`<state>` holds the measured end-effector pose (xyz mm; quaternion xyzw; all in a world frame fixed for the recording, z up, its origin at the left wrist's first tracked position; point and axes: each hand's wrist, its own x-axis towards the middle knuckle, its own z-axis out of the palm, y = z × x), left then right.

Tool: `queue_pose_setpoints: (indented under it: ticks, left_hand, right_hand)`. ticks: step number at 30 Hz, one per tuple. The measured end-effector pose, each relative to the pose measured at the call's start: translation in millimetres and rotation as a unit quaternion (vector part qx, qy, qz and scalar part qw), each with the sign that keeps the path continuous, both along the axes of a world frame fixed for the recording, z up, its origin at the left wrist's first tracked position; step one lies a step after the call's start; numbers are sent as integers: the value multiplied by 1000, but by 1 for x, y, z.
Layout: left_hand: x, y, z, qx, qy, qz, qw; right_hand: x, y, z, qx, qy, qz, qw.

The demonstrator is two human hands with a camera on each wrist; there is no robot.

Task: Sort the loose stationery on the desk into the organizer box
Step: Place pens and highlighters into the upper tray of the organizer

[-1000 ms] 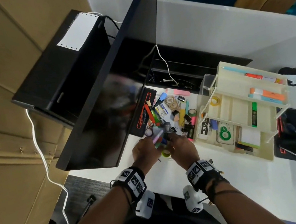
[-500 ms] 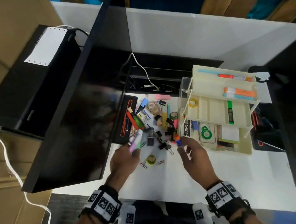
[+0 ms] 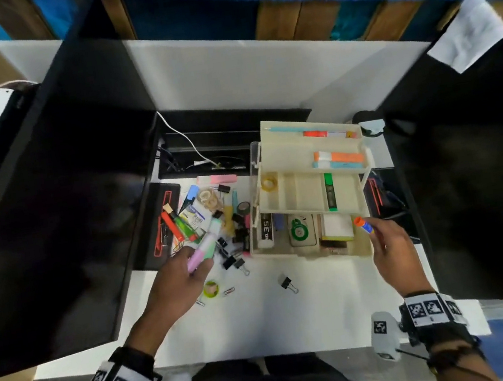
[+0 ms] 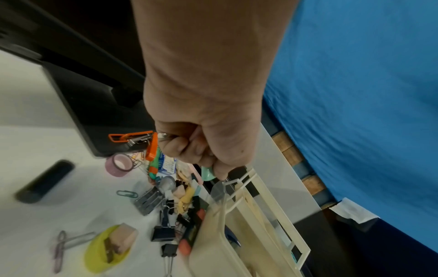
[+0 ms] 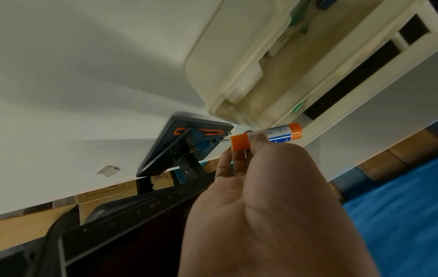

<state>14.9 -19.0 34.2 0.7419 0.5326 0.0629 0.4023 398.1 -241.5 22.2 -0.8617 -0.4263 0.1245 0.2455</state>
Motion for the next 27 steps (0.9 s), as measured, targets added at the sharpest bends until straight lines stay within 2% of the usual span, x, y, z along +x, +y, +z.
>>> queue_pose_setpoints:
  ticks: [6, 12, 19, 23, 27]
  left_hand:
    - [29, -11, 6, -10, -28, -4, 1000]
    - [40, -23, 0, -12, 3, -14, 1000]
    - [48, -27, 2, -19, 10, -2, 1000]
    - [51, -25, 9, -22, -17, 15, 999]
    - [49, -23, 12, -30, -33, 35, 998]
  right_hand:
    - [11, -1, -7, -8, 48, 8, 999]
    - [13, 2, -24, 17, 99, 1, 995]
    - [15, 6, -14, 77, 88, 6, 993]
    - [-15, 31, 3, 92, 167, 60, 980]
    - [-58, 77, -8, 22, 182, 177, 967]
